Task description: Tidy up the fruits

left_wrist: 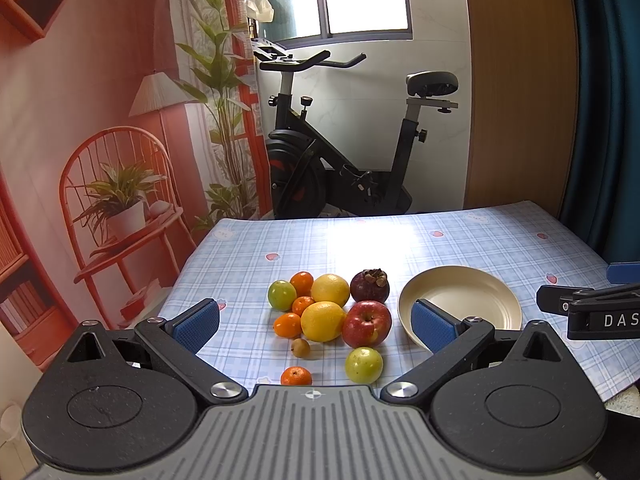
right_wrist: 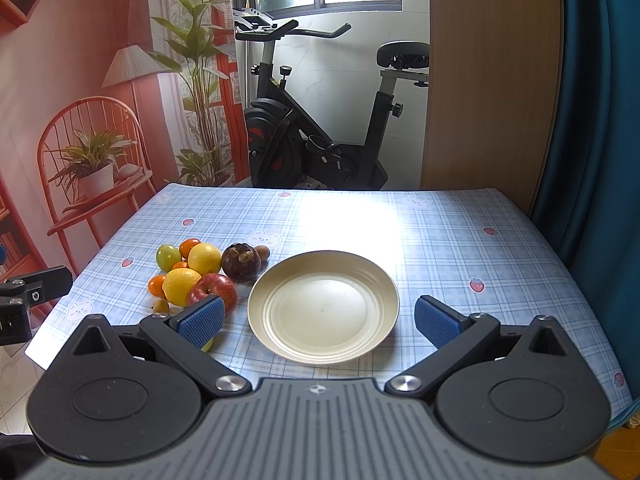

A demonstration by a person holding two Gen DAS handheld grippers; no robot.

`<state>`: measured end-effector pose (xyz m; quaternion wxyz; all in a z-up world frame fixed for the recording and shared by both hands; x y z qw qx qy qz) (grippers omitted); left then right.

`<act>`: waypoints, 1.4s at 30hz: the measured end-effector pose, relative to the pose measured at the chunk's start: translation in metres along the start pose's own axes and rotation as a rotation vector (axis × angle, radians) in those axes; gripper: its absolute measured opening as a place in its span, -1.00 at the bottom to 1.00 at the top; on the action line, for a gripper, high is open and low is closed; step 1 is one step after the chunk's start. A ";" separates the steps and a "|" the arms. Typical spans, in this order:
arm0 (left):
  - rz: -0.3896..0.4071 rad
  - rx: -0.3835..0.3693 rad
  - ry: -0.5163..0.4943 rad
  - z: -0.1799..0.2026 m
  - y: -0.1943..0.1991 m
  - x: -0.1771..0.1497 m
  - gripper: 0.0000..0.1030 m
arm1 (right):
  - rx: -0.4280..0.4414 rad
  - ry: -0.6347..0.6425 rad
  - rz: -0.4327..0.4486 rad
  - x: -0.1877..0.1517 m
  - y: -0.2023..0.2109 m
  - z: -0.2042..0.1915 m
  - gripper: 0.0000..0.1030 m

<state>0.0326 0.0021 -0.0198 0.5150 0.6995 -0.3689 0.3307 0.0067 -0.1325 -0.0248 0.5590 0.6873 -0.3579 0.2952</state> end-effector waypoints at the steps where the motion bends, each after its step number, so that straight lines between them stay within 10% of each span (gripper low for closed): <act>1: 0.000 0.001 0.000 0.001 0.001 0.000 1.00 | 0.000 0.000 0.000 0.000 0.000 0.000 1.00; 31: -0.006 -0.012 0.042 -0.001 -0.002 0.000 1.00 | 0.012 0.016 0.002 -0.003 -0.006 0.001 1.00; 42: 0.017 0.010 0.121 -0.028 -0.044 0.019 0.89 | 0.090 0.183 0.282 0.043 -0.025 0.004 1.00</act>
Point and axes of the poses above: each gripper's, at about its wrist camera, not at the fingertips, and y roughly against the way its jaws point, z to its right, x to its top, the point moved 4 cm from there along -y, roughly the way its jaws point, and after that the axes turned 13 degrees about x, right-handed, at the moved point
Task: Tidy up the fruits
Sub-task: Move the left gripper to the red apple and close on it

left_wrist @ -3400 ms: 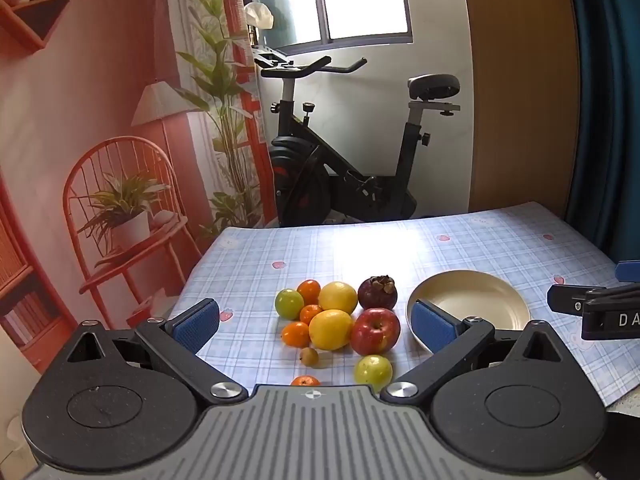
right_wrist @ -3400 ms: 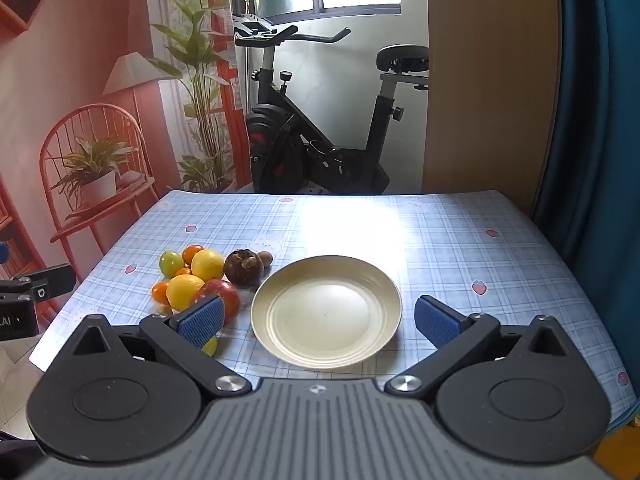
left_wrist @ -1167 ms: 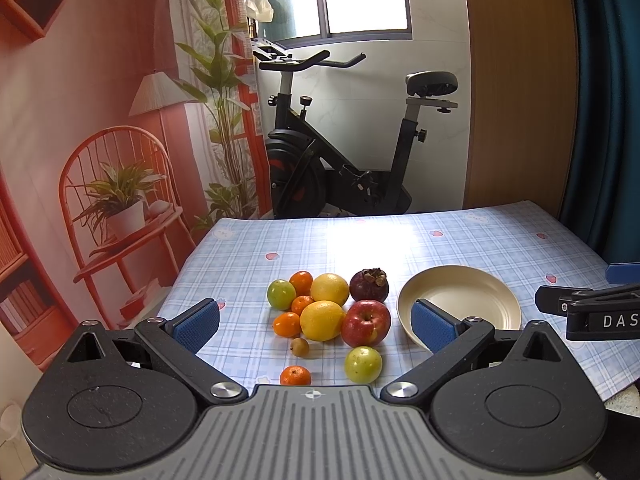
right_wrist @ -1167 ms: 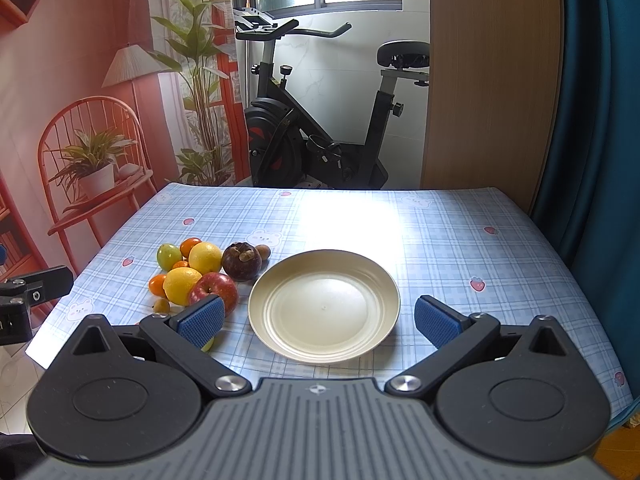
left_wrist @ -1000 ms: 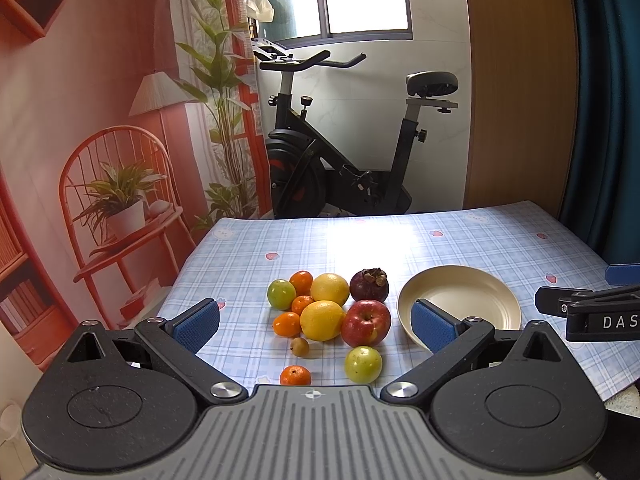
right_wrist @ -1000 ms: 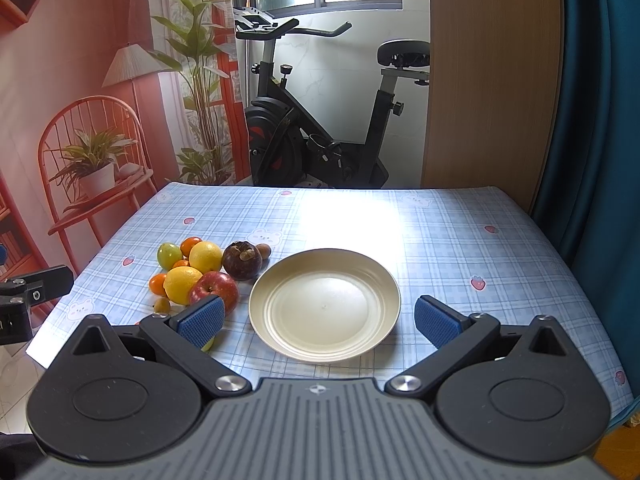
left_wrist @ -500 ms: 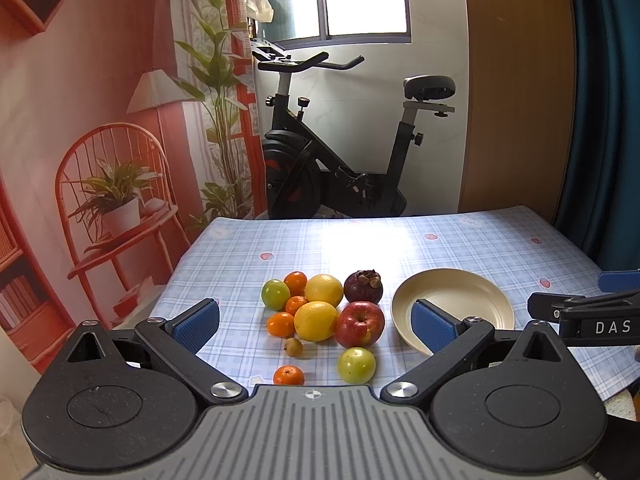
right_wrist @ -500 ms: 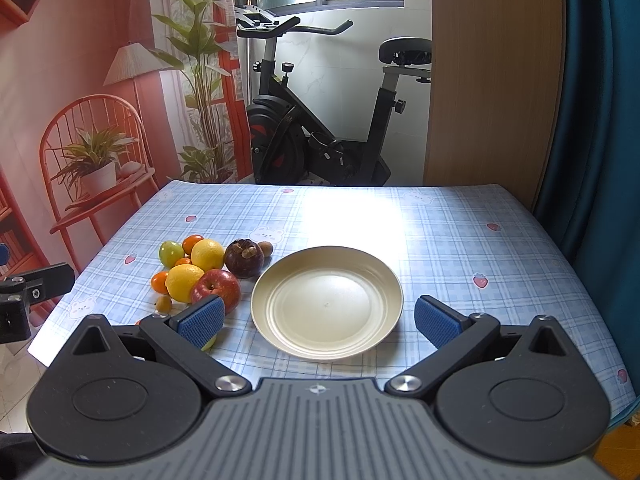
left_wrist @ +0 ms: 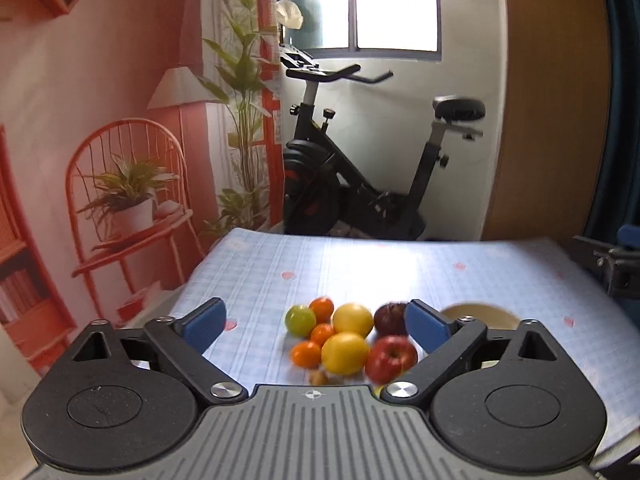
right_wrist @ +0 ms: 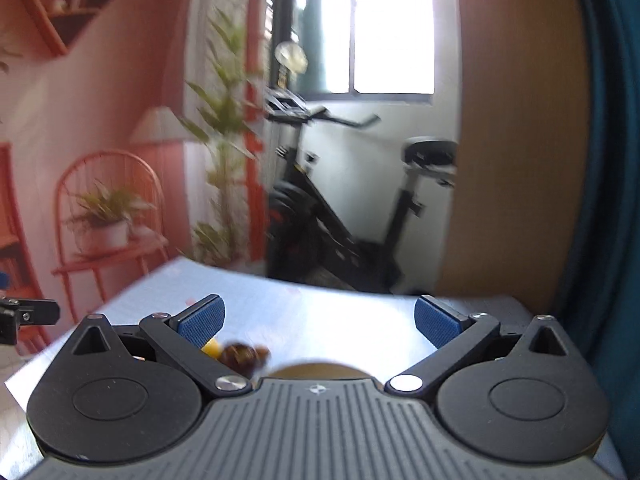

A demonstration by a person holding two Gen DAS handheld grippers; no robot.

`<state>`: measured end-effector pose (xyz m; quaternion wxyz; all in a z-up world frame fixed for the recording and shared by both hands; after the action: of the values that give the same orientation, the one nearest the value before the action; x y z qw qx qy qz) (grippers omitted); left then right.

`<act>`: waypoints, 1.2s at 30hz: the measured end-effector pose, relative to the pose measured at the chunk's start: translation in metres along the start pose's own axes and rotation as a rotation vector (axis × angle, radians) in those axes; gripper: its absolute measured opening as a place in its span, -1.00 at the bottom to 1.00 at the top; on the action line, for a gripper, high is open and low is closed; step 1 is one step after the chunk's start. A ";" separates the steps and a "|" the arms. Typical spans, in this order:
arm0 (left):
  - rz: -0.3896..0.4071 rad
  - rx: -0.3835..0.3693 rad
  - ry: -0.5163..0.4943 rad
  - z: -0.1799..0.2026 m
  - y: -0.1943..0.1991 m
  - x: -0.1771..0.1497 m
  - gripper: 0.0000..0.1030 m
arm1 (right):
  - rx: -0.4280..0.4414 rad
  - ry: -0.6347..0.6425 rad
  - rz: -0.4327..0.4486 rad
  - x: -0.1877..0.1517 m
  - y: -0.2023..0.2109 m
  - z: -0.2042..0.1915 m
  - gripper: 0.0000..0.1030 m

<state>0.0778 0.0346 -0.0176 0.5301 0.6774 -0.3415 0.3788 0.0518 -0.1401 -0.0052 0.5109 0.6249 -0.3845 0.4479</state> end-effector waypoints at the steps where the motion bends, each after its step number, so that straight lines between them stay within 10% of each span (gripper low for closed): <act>1: 0.006 0.009 0.008 -0.001 -0.005 0.001 0.88 | 0.006 0.003 0.017 0.001 -0.007 0.000 1.00; 10: -0.102 -0.059 0.001 0.000 -0.064 -0.019 0.55 | 0.143 -0.017 0.068 -0.035 -0.068 -0.021 1.00; 33: -0.229 -0.149 -0.123 0.021 -0.133 -0.042 0.35 | 0.279 0.009 -0.227 -0.110 -0.123 -0.033 0.99; 36: -0.240 -0.219 -0.133 0.030 -0.140 -0.040 0.00 | 0.310 -0.002 -0.263 -0.115 -0.132 -0.025 0.87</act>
<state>0.1842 0.0367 -0.1211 0.6184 0.6750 -0.3318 0.2277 0.1368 -0.0889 -0.1515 0.4621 0.7415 -0.2264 0.4304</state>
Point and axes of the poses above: each gripper's, at about its wrist camera, not at the fingertips, and y roughly against the way its jaws point, z to its right, x to its top, the point moved 4 cm from there along -y, roughly the way its jaws point, and after that the axes turned 13 degrees about x, right-handed, at the moved point
